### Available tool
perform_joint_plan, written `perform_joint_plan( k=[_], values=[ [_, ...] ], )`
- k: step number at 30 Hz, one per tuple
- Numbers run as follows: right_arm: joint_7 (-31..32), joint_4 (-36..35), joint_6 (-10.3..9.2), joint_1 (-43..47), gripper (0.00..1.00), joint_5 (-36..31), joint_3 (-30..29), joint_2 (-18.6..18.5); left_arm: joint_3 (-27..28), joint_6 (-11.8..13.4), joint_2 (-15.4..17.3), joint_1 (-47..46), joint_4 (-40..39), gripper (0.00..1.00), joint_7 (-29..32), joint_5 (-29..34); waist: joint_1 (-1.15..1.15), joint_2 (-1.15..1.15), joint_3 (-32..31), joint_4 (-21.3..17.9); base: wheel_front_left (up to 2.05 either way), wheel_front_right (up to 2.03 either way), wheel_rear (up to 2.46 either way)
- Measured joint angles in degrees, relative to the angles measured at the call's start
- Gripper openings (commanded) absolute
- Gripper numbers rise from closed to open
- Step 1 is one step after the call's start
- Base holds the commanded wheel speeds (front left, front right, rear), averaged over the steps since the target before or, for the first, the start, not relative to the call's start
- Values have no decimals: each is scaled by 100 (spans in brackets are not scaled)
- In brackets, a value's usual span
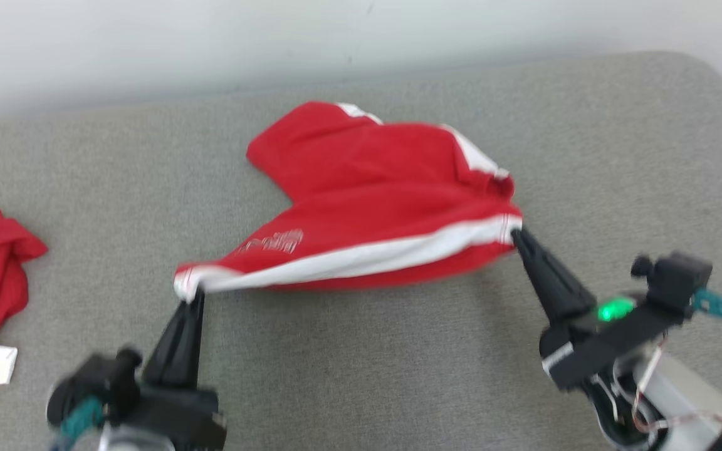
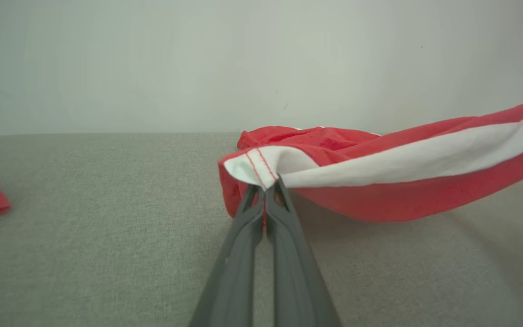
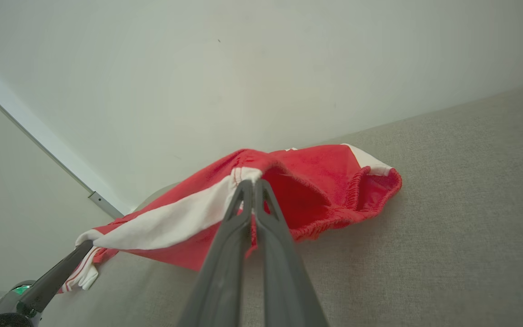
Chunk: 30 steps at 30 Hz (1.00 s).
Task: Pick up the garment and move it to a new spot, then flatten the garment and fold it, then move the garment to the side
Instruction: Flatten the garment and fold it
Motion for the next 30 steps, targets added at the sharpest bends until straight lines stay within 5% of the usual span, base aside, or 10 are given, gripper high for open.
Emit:
perform_joint_plan(
  k=[19,30],
  values=[
    [227,-553,0,1964,0,481,326,-630,754,-132,-760,2035,-105,0,0,376,1,1,-619,-69,0,0,0],
    [512,-817,0,2514,0,633,153,-697,1003,-378,-984,2310,-75,0,0,709,2,1,-660,-28,0,0,0]
  ],
)
